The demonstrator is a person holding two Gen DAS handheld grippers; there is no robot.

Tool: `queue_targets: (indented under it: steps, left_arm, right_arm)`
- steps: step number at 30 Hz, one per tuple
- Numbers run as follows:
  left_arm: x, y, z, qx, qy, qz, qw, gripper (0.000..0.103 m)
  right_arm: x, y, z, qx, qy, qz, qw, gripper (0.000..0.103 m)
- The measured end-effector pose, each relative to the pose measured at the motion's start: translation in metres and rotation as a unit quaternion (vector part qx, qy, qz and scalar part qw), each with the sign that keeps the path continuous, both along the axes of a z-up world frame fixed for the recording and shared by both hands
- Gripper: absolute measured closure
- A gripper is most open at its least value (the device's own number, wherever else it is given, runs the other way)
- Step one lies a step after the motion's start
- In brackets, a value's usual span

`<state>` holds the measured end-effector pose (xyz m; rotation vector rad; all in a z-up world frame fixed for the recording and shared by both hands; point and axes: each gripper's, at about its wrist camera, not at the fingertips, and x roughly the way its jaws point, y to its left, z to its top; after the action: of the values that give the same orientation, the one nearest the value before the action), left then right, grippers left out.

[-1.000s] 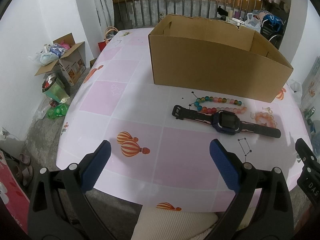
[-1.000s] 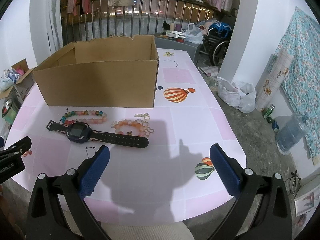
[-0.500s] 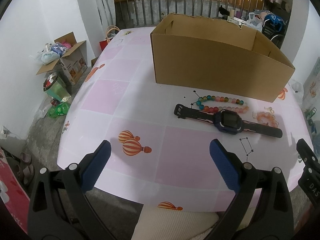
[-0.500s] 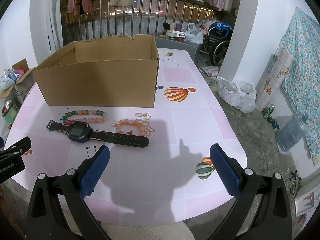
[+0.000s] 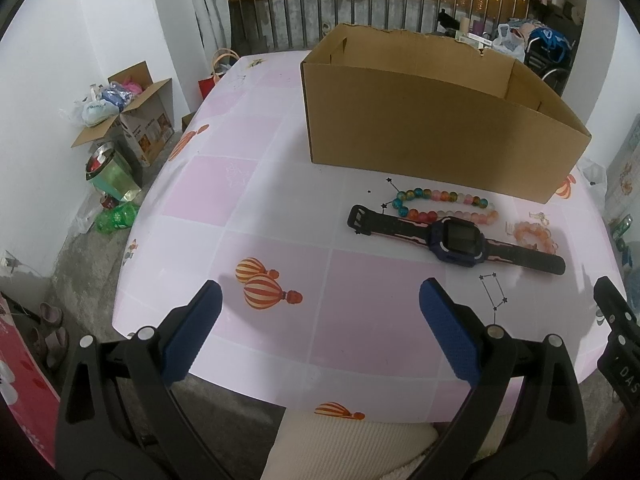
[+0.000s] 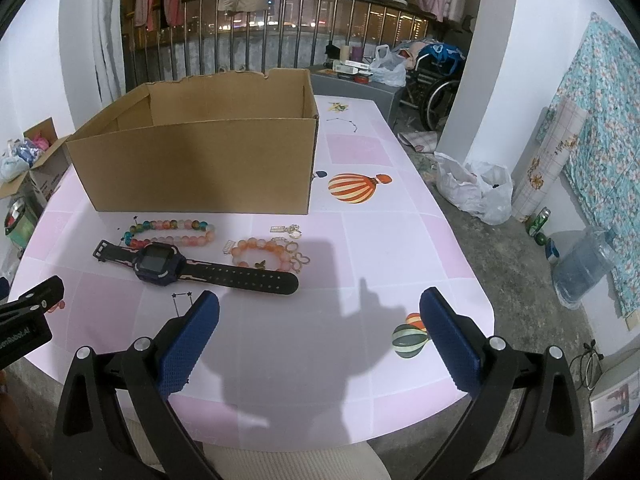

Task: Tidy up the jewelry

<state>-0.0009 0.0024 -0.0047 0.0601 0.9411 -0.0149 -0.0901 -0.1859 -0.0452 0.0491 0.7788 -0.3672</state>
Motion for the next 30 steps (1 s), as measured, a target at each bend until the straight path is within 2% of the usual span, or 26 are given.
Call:
queue_targets:
  steps: [18, 25, 30]
  left_arm:
    - [0.0, 0.0, 0.0, 0.0, 0.001, 0.0, 1.0, 0.008]
    - [0.002, 0.004, -0.007, -0.003, -0.003, -0.005, 1.0, 0.008]
    - [0.008, 0.012, -0.018, -0.01, -0.005, -0.016, 0.9998, 0.008]
  right_arm:
    - [0.0, 0.0, 0.0, -0.001, -0.001, -0.001, 1.0, 0.005]
    - [0.001, -0.002, -0.004, -0.015, -0.001, -0.002, 1.0, 0.005]
    - [0.007, 0.002, -0.008, -0.009, -0.013, 0.036, 0.999, 0.005]
